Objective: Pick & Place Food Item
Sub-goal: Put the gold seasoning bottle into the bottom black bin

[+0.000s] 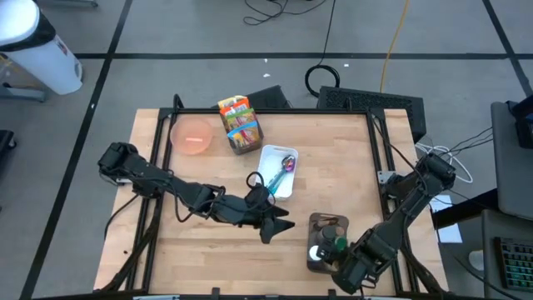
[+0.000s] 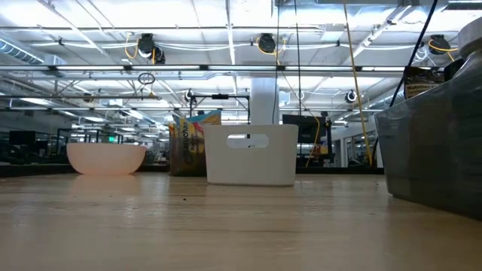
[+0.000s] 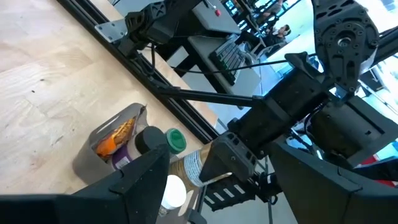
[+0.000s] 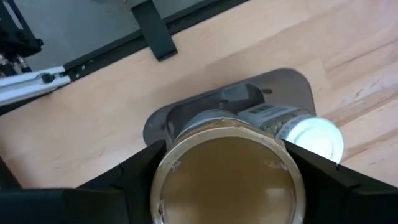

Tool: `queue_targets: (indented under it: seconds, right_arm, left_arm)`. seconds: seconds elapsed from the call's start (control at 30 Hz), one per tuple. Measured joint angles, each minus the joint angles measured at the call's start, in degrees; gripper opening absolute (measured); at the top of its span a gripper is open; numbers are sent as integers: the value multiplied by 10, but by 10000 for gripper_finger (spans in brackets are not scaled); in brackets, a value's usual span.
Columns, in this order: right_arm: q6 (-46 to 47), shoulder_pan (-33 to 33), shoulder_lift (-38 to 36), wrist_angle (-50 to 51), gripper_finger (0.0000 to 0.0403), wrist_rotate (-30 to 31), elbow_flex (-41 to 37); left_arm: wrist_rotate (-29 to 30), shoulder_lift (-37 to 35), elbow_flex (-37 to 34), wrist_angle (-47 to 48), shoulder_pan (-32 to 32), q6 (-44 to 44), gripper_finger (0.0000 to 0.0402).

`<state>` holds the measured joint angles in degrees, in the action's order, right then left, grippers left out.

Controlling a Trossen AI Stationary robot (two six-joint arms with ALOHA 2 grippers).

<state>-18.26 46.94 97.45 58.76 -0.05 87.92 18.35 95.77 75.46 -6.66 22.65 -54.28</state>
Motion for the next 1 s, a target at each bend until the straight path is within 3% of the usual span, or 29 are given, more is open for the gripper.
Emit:
queue_targets:
  seconds: [0.3, 1.0]
  right_arm:
    - [-5, -5, 0, -24, 265, -32, -4]
    - [-9, -9, 0, -103, 265, -60, -96]
  left_arm:
    - [0, 0, 0, 0, 0, 1, 292]
    - [-2, 0, 0, 6, 0, 1, 292]
